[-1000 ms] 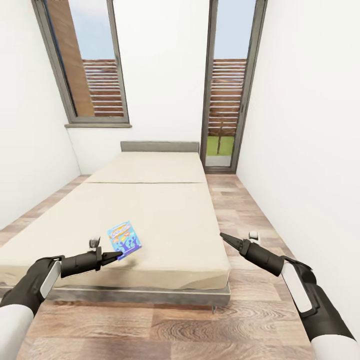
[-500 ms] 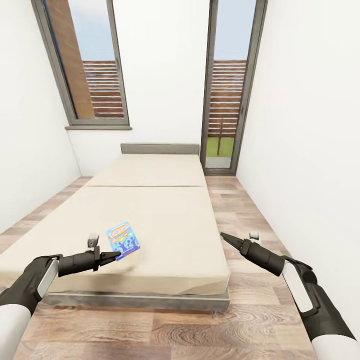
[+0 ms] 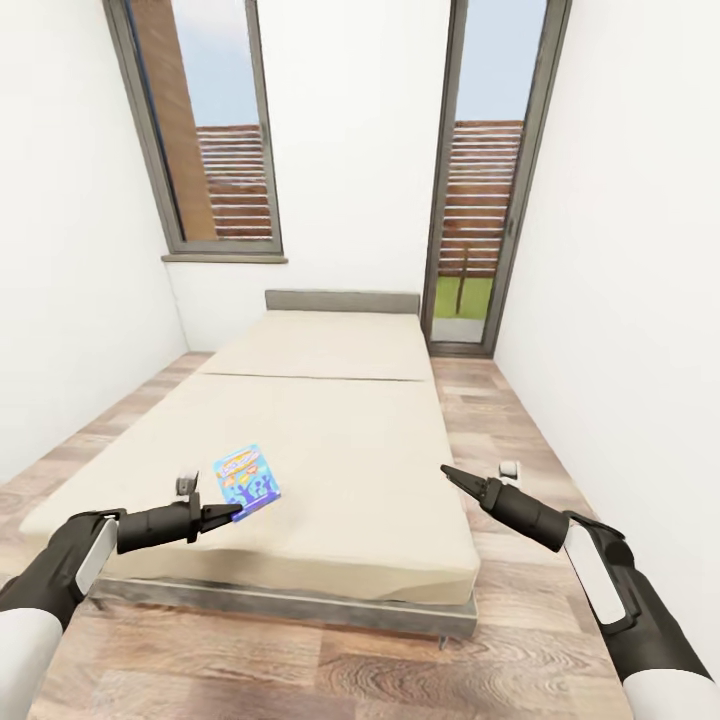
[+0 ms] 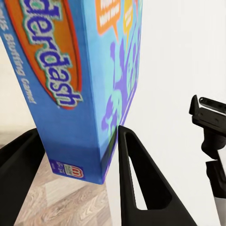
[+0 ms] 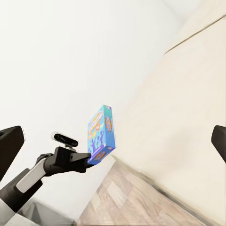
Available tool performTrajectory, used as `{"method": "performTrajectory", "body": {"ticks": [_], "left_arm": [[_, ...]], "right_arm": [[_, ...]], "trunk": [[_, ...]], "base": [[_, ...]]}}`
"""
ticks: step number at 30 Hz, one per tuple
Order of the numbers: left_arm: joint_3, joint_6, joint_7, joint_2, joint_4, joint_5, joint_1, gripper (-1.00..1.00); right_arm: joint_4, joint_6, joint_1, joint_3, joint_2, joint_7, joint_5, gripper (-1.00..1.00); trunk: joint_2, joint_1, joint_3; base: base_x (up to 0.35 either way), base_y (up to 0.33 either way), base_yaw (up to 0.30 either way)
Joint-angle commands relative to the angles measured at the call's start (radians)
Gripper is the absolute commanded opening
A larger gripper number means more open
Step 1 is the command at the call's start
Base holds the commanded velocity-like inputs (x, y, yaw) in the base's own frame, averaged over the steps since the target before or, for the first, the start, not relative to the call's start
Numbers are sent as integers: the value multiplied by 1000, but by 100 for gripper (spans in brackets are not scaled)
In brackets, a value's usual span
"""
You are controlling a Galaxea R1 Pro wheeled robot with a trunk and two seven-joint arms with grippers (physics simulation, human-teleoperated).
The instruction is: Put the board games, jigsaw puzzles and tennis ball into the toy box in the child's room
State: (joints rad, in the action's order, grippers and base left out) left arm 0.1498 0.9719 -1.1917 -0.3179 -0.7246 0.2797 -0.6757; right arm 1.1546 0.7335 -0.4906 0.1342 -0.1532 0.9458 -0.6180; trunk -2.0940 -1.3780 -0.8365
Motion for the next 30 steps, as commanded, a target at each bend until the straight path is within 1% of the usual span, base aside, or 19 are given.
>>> {"method": "performTrajectory", "body": {"ticks": [1, 10, 17, 24, 30], "left_arm": [[0, 5, -1, 0, 1, 0, -1, -100], [0, 6, 0, 0, 1, -1, -1, -100], [-1, 6, 0, 0, 1, -2, -1, -100], [-1, 5, 1, 0, 1, -2, -1, -100], [-1, 5, 1, 0, -1, -2, -1, -100]], "right_arm": [[0, 6, 0, 1, 0, 1, -3, 100], [1, 6, 0, -1, 2, -1, -2, 100], [2, 7, 0, -2, 8, -3, 0, 100], [2, 11, 0, -3, 11, -64, -1, 100], [2, 12, 0, -7, 12, -76, -1, 100]], "trunk": [[7, 4, 2], [70, 39, 30], [119, 65, 49], [168, 92, 67], [210, 115, 82]], "base": [[0, 0, 275], [-10, 0, 280], [-137, 0, 282], [-24, 0, 282], [-2, 0, 282]]}}
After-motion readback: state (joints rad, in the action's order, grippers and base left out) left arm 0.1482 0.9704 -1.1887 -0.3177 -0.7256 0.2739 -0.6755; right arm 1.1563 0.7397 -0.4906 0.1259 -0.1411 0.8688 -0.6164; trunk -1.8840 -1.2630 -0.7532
